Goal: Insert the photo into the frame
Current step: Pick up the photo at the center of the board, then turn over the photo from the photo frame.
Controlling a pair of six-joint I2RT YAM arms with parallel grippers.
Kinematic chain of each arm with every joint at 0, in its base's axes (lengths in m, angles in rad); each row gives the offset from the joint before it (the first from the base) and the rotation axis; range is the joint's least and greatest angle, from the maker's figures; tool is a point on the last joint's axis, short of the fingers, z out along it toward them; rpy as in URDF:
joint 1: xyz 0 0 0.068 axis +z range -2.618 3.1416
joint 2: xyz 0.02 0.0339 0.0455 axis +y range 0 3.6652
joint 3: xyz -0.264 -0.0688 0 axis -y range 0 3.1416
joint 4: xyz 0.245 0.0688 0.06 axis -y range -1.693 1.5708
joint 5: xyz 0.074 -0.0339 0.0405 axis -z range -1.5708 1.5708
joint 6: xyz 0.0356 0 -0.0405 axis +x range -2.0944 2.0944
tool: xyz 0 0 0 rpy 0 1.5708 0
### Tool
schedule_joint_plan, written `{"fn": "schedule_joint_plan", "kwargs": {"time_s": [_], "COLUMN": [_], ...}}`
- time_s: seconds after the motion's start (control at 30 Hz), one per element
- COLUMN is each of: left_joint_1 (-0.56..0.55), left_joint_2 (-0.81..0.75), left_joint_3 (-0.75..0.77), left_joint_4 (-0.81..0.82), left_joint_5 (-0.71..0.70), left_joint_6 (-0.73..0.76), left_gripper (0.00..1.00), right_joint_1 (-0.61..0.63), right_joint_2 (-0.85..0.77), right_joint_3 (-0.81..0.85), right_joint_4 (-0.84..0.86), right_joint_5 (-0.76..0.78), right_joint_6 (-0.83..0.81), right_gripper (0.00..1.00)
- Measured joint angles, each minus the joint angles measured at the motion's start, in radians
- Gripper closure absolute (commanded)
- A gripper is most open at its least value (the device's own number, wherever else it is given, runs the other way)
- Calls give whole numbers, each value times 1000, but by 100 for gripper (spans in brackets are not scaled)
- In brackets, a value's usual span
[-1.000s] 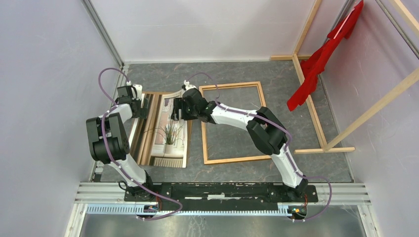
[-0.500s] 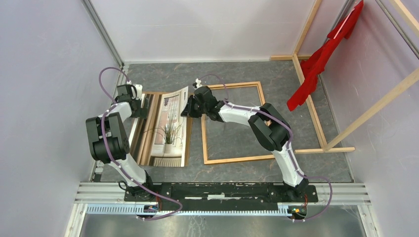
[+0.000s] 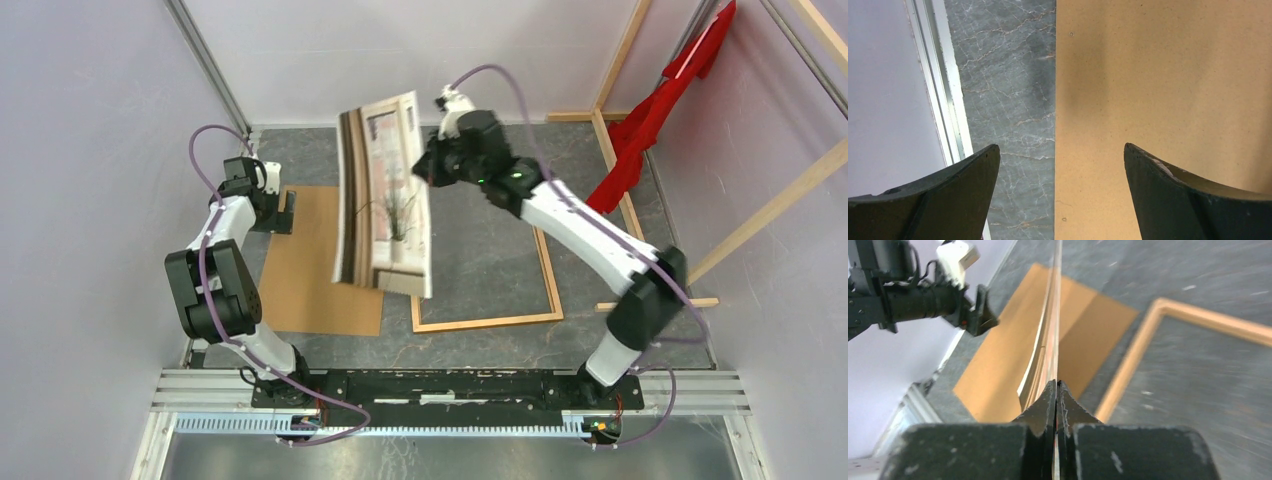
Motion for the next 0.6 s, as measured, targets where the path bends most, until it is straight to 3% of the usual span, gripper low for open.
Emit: {"fn": "schedule_joint_plan", "kwargs": {"time_s": [0.1, 0.27, 0.47, 0.6], "left_joint_1": [0, 0, 0, 0], "left_joint_2": [-23, -42, -55, -66], "left_joint_3": [3, 3, 3, 3], "left_joint_4": [-21, -59, -72, -85], "left_joint_5": [3, 11, 26, 25], "left_joint_6": [0, 0, 0, 0], "left_gripper": [0, 0, 0, 0], "right_joint_1": [-48, -77, -71, -69], "right_joint_2": [-156, -311, -408, -405], "right_joint_3": [10, 138, 193, 209], "right_joint_4": [-133, -389, -570, -651], "right_joint_5": [106, 419, 721, 819], "right_joint_6": [-109, -263, -370, -417], "right_gripper": [100, 100, 100, 100]}}
